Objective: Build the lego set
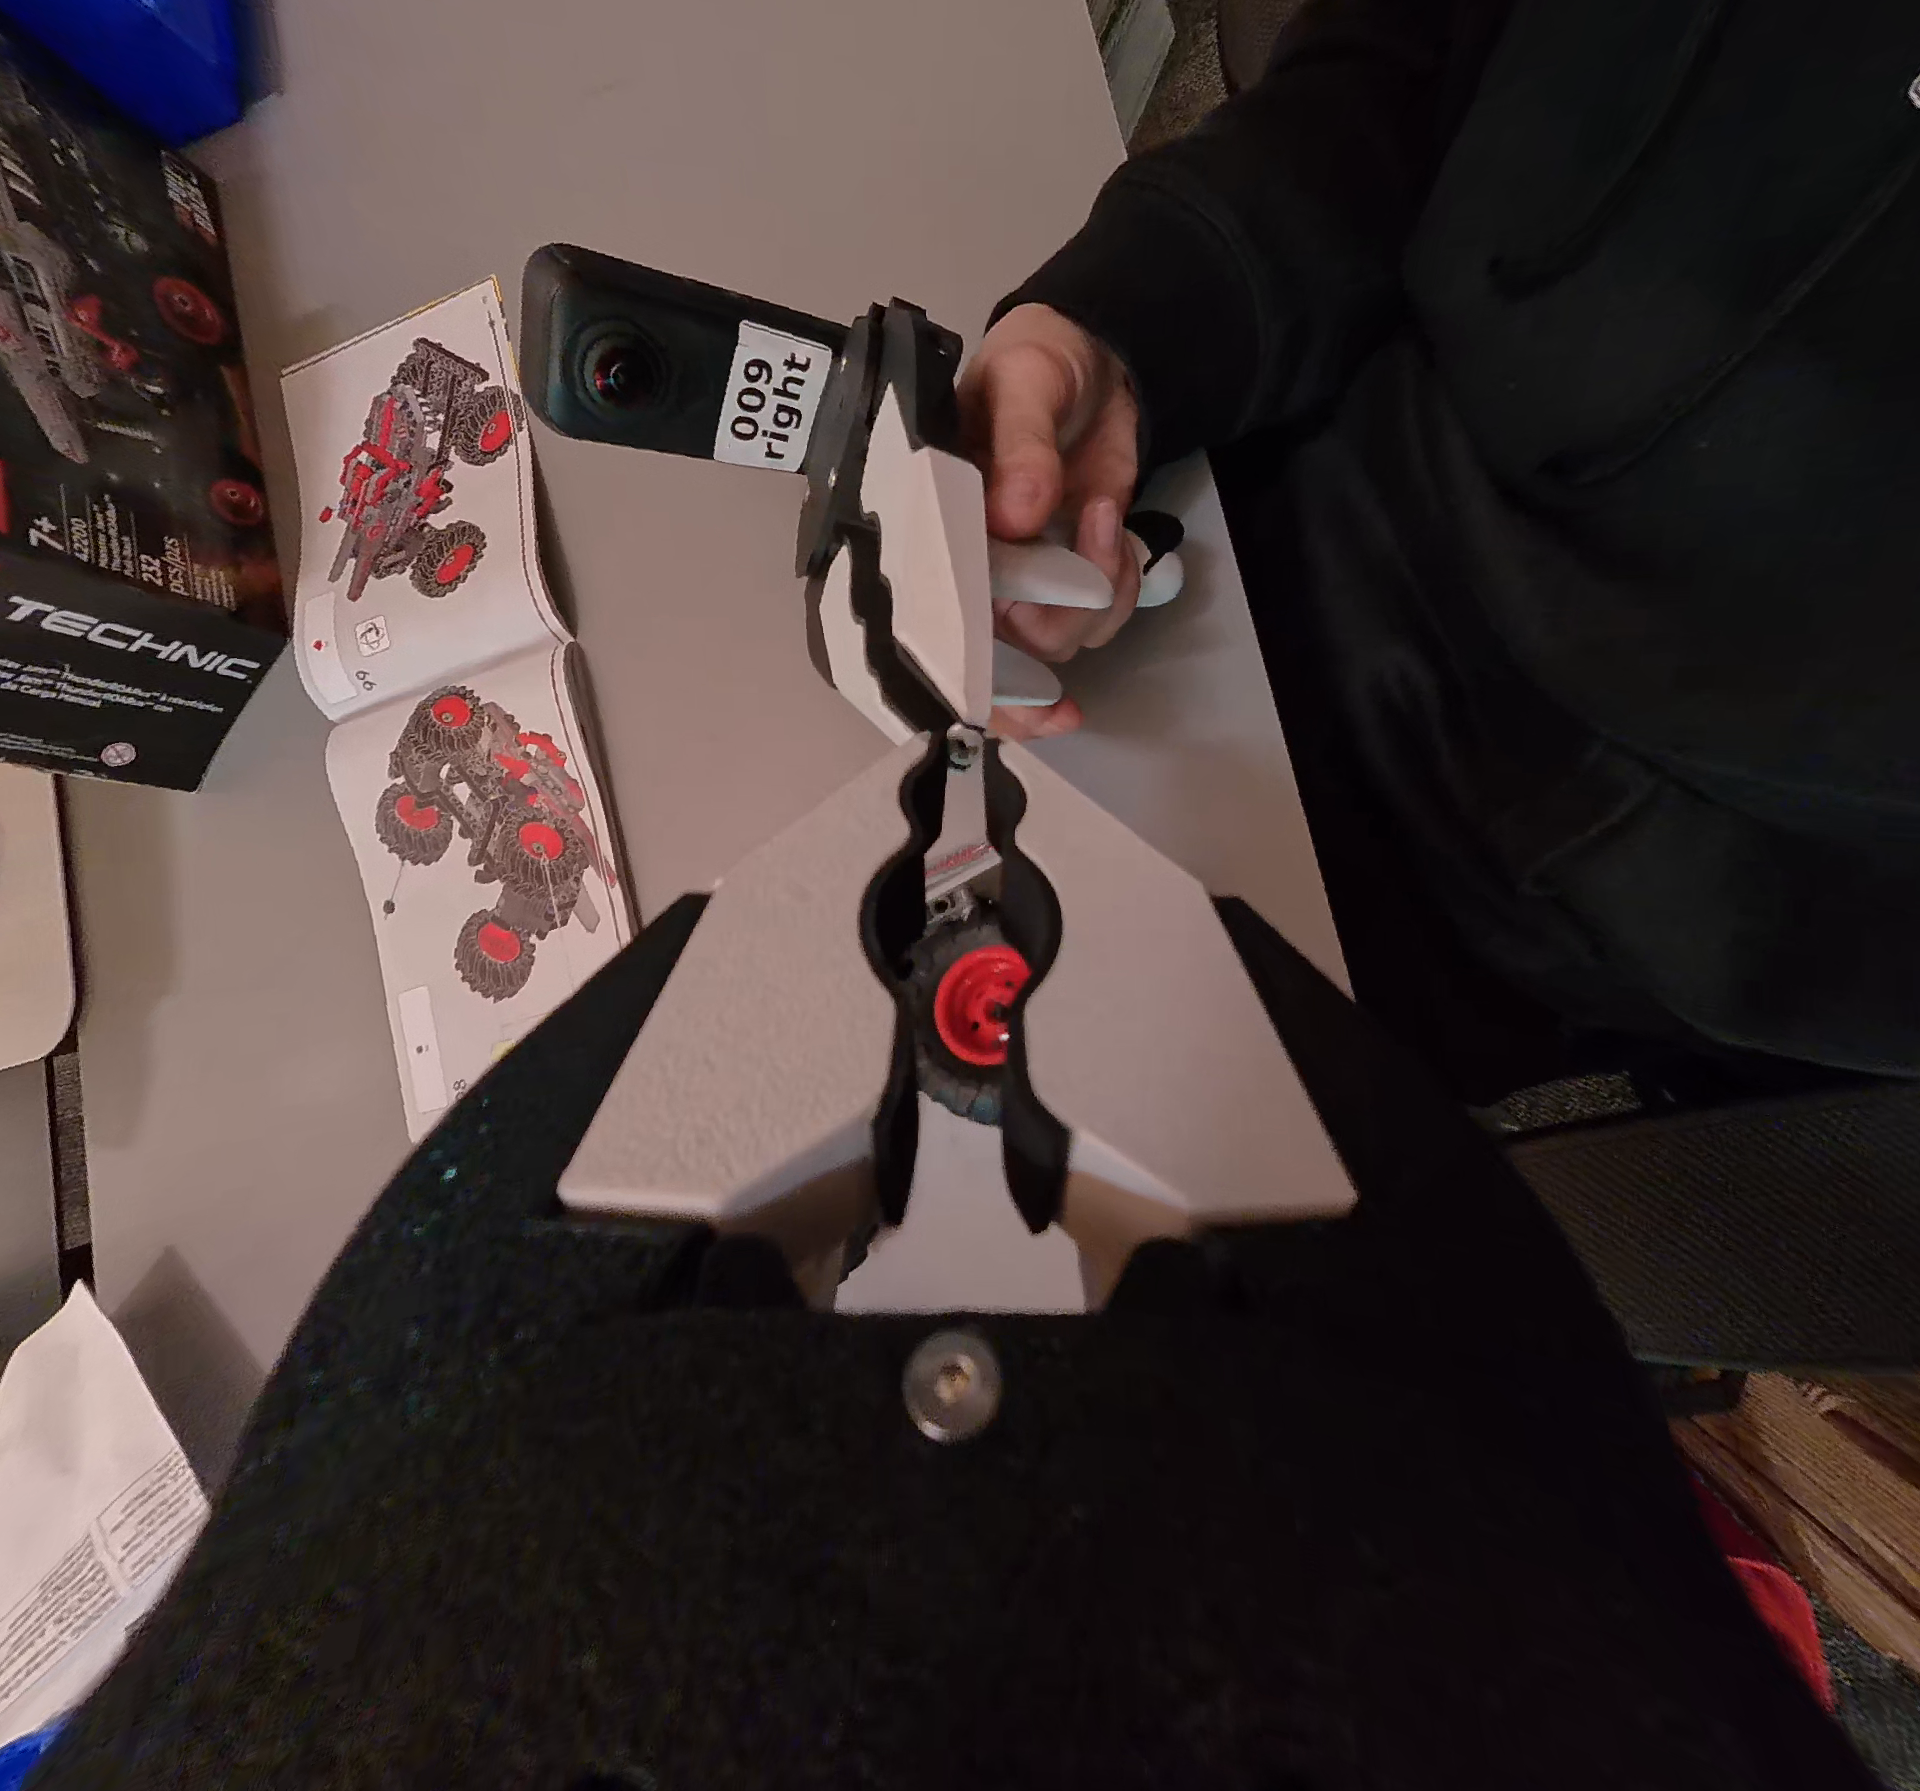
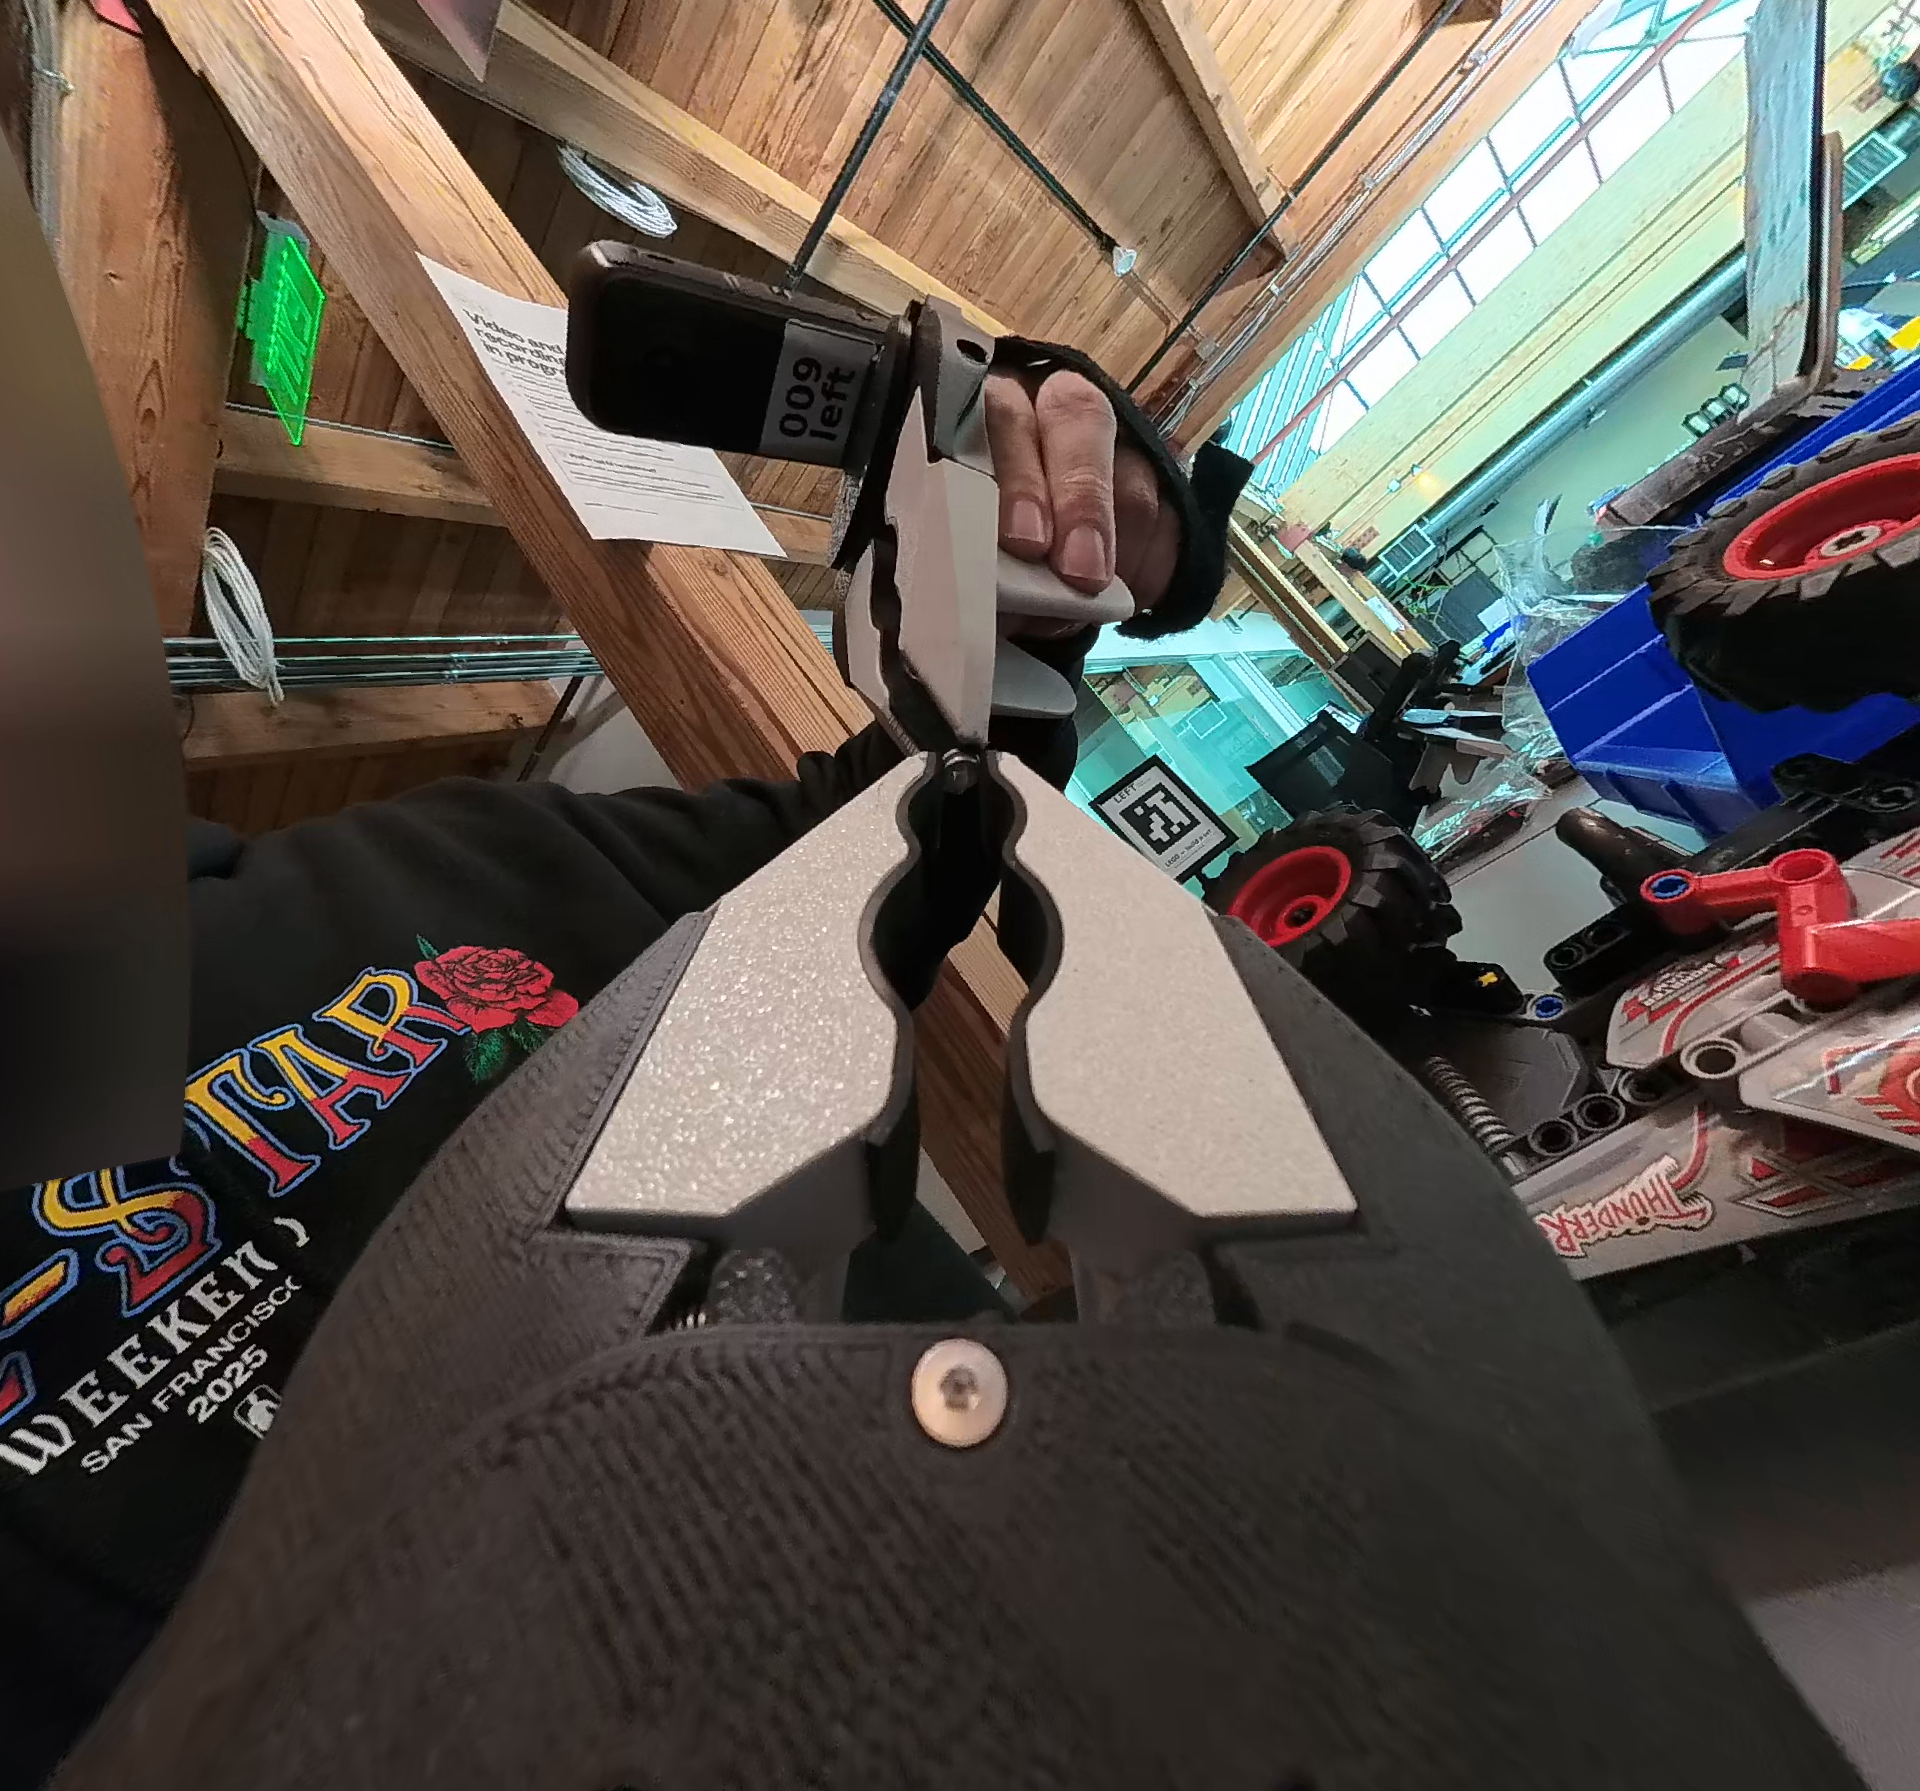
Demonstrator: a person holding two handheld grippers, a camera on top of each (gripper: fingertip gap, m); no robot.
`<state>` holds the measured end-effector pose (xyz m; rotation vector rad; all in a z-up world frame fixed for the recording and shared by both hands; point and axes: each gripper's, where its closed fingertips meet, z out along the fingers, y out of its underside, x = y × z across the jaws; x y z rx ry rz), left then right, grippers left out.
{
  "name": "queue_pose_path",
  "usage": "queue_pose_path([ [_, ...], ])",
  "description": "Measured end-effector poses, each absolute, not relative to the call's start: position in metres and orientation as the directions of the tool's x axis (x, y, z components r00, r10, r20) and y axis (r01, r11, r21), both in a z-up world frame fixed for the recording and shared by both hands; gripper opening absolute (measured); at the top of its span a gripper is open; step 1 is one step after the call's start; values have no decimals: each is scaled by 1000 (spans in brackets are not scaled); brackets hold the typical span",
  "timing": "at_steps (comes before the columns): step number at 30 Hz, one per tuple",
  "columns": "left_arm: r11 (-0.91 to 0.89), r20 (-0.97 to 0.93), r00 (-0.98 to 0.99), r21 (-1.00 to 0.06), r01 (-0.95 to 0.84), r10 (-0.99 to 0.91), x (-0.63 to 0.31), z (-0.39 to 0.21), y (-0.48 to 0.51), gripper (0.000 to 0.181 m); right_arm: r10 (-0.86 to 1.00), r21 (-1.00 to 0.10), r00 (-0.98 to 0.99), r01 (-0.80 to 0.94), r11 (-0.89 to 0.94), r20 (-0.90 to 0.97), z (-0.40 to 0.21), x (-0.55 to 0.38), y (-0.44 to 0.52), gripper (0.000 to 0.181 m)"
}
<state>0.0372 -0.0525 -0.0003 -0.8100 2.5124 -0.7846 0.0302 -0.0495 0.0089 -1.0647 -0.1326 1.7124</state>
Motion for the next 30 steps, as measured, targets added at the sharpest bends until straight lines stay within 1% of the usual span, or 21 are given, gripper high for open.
queue_pose_path([
  [12, 693, -229, -747, -603, -395, -625, 40, -1, -51, 3, 805, -538, -34, -727, -427, -592, 8, 34, -46, 5],
  [19, 692, -213, -749, -594, -410, -627, 38, -3, -50, 3, 804, -545, -4, -733, -407, -595, 6, 36, -44, 5],
  [22, 696, -203, -753, -581, -422, -626, 36, -6, -49, 3, 800, -566, 36, -726, -390, -599, 3, 35, -42, 8],
  [23, 697, -198, -753, -573, -430, -627, 35, -7, -47, 3, 799, -577, 54, -721, -384, -599, 2, 34, -41, 12],
  [24, 701, -192, -754, -561, -441, -628, 34, -8, -45, 3, 798, -594, 77, -711, -376, -598, 0, 33, -40, 18],
  [25, 704, -181, -756, -544, -456, -629, 32, -10, -42, 3, 800, -622, 113, -696, -359, -589, -2, 32, -40, 20],
  [27, 711, -145, -762, -499, -495, -631, 27, -16, -35, 3, 801, -711, 245, -641, -289, -546, -8, 29, -36, 27],
  [28, 719, -125, -766, -465, -516, -631, 23, -21, -30, 3, 795, -775, 344, -588, -233, -500, -13, 28, -33, 29],
  [30, 744, -89, -779, -381, -549, -621, 17, -31, -21, 3, 749, -904, 564, -412, -111, -349, -27, 24, -25, 36],
])
